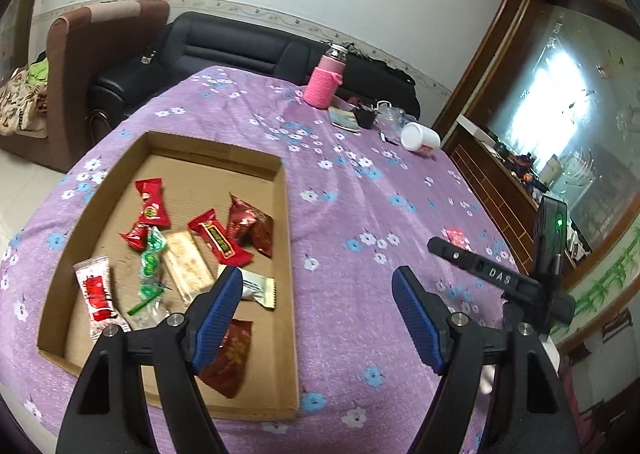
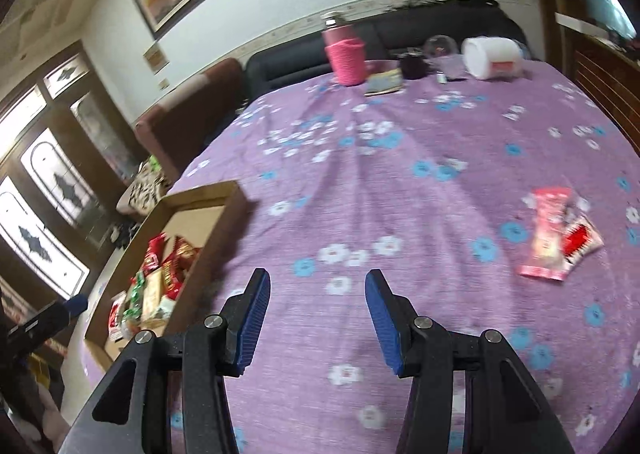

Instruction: Organize snacks

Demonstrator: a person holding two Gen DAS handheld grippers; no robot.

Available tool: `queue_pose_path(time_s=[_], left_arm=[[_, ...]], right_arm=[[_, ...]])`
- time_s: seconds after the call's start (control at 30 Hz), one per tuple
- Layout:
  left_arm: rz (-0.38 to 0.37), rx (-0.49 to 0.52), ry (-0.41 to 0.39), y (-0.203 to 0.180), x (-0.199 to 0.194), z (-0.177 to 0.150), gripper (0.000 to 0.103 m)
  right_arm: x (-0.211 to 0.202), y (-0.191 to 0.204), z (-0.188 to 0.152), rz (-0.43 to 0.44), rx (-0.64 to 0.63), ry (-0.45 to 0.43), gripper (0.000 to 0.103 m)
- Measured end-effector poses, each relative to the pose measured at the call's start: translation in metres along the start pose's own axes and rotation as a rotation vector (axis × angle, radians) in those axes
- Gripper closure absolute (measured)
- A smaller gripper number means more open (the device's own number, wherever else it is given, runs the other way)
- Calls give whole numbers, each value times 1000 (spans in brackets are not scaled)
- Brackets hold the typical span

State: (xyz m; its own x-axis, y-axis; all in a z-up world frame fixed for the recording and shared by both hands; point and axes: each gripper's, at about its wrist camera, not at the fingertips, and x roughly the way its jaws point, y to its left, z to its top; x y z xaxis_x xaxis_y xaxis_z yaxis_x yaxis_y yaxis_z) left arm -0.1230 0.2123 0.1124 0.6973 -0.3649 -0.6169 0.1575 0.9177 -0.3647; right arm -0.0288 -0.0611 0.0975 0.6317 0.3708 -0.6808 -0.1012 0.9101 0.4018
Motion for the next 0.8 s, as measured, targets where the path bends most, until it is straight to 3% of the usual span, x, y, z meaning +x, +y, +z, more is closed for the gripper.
queue_pose_path(time_s=[0.27,0.5,0.8], left_arm=[[-15,26,18,-13,4,-4,27],[-24,50,29,-22,7,-7,27],[-37,58,67,-28,19,-13,27]], right_arm=[[-14,-35,3,-57,51,-36,50],[-41,-119,28,-112,268,-116,50],[-5,-150,47,-236,249,-15,50]])
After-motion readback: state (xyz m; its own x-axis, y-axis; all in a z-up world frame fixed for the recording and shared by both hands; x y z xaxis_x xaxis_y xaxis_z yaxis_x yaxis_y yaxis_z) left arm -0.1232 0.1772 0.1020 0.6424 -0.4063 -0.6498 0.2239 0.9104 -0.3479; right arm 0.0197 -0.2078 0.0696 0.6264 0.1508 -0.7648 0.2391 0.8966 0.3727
